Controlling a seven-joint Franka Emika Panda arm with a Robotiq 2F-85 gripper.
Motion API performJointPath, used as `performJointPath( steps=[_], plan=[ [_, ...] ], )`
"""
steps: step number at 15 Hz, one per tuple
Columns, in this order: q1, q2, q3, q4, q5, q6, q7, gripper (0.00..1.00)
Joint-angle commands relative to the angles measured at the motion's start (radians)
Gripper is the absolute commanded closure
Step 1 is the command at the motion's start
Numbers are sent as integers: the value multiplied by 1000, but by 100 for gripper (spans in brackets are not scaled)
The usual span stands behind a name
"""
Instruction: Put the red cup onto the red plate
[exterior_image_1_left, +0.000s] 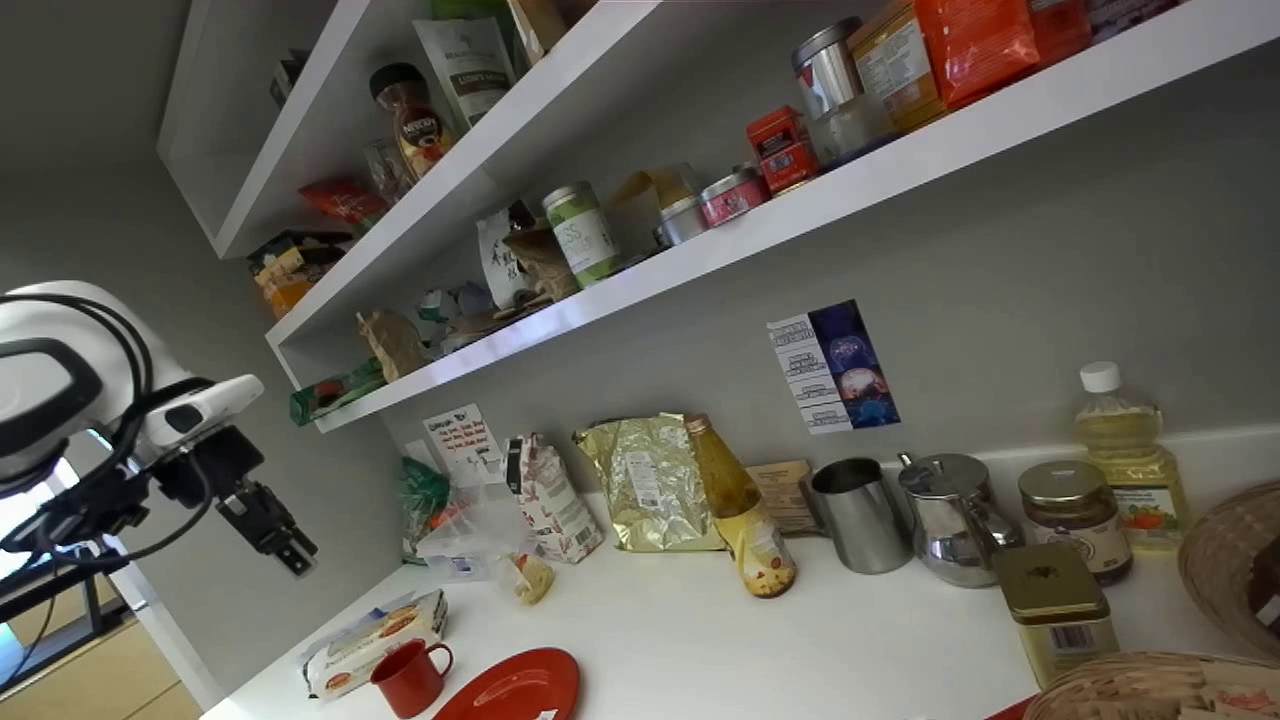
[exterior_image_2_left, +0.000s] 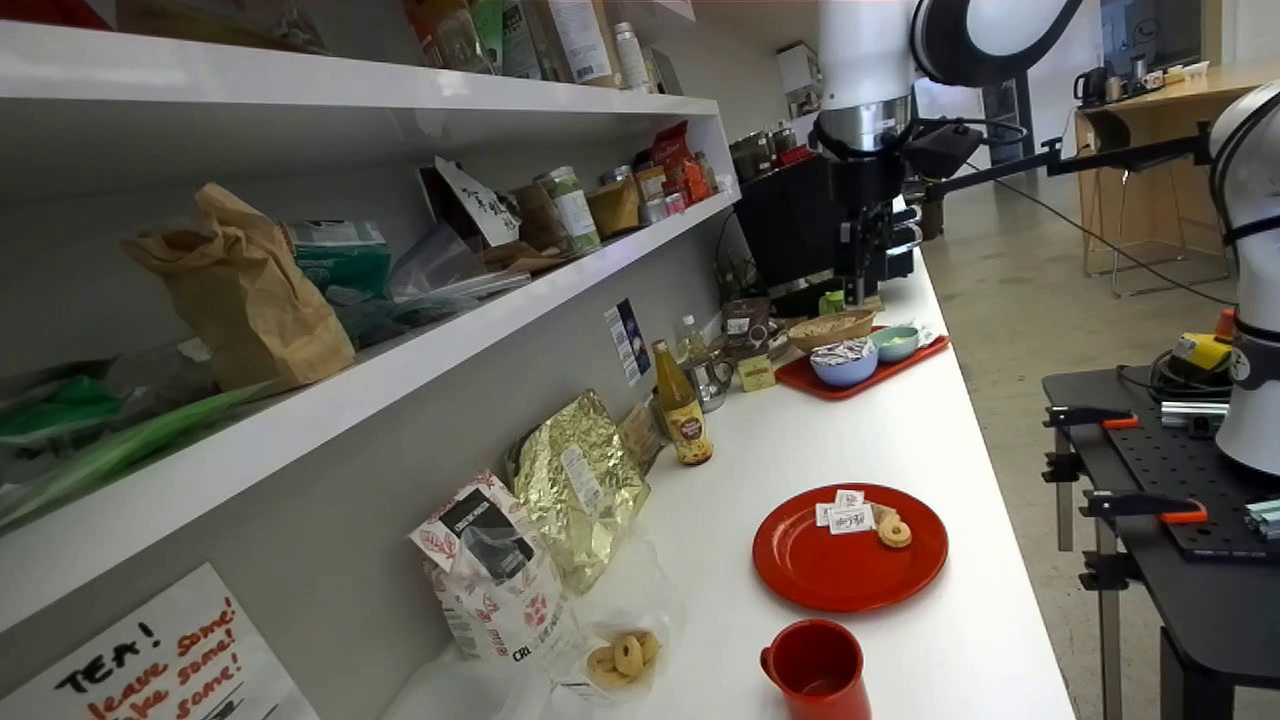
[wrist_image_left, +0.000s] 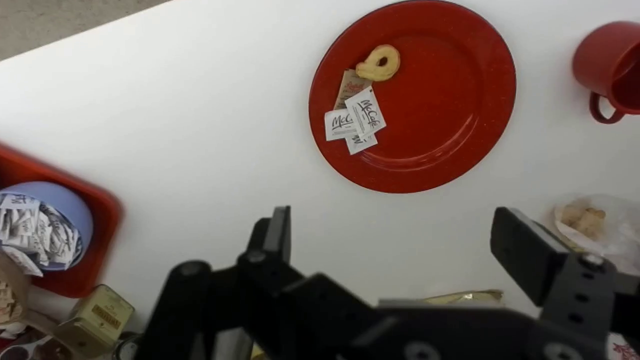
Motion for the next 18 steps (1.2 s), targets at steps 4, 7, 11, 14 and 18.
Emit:
performJointPath(
  steps=[4,7,11,14,18],
  plan=[
    [57,143,80,46,33,242,101,0],
    [62,264,160,104,-9,324,165,0],
    [65,454,238,223,-144,356,269,0],
    [114,586,214,323,-255,329,325,0],
    [221,759,131,453,-299,305,329,0]
  ],
)
